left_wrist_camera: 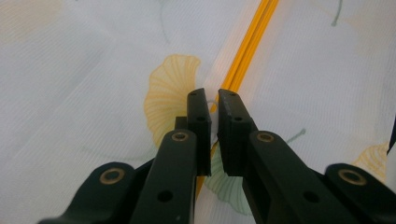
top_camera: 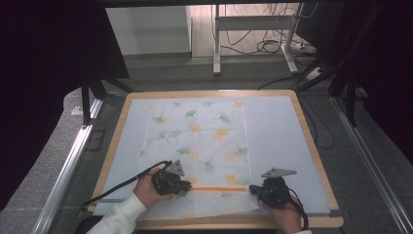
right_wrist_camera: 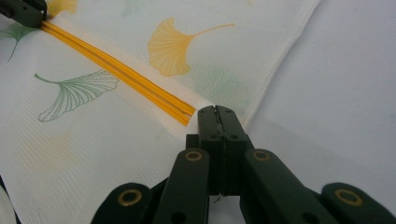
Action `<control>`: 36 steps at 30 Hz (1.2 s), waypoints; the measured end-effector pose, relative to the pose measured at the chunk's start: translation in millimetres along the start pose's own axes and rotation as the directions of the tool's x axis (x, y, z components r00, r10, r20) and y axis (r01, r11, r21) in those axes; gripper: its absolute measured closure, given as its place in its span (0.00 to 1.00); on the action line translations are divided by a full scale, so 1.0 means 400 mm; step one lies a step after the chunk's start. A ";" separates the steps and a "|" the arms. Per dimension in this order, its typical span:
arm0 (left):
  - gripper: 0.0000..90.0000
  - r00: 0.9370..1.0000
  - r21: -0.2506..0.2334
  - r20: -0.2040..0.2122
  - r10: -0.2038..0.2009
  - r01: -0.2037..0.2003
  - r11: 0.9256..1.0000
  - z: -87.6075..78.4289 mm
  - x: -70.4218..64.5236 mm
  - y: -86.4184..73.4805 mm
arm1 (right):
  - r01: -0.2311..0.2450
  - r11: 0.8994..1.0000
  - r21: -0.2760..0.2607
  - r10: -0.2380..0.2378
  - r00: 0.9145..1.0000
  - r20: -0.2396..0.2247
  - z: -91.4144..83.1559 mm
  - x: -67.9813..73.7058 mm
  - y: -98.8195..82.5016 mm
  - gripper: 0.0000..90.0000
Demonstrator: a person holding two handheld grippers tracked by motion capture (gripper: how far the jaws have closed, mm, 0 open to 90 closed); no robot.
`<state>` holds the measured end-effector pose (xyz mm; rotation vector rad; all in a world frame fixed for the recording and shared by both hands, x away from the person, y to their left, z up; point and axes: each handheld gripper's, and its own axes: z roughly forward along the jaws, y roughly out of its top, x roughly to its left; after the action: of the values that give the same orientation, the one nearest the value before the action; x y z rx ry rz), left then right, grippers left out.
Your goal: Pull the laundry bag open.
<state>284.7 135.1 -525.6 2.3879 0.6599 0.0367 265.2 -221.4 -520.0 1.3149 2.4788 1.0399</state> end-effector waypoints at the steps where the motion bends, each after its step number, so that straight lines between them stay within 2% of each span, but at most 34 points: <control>1: 0.94 1.000 0.000 0.001 -0.002 0.002 1.000 -0.001 0.001 -0.002 | 0.002 1.000 0.005 -0.002 1.000 0.001 -0.001 0.000 0.000 0.99; 36: 0.94 0.999 -0.001 -0.017 -0.041 0.041 0.999 -0.048 0.027 -0.064 | 0.004 1.000 0.003 -0.004 1.000 0.004 0.000 0.001 0.000 0.99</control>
<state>278.9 168.5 -527.3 2.3752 0.7169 0.0403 265.0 -221.1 -519.7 1.3115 2.4798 1.0318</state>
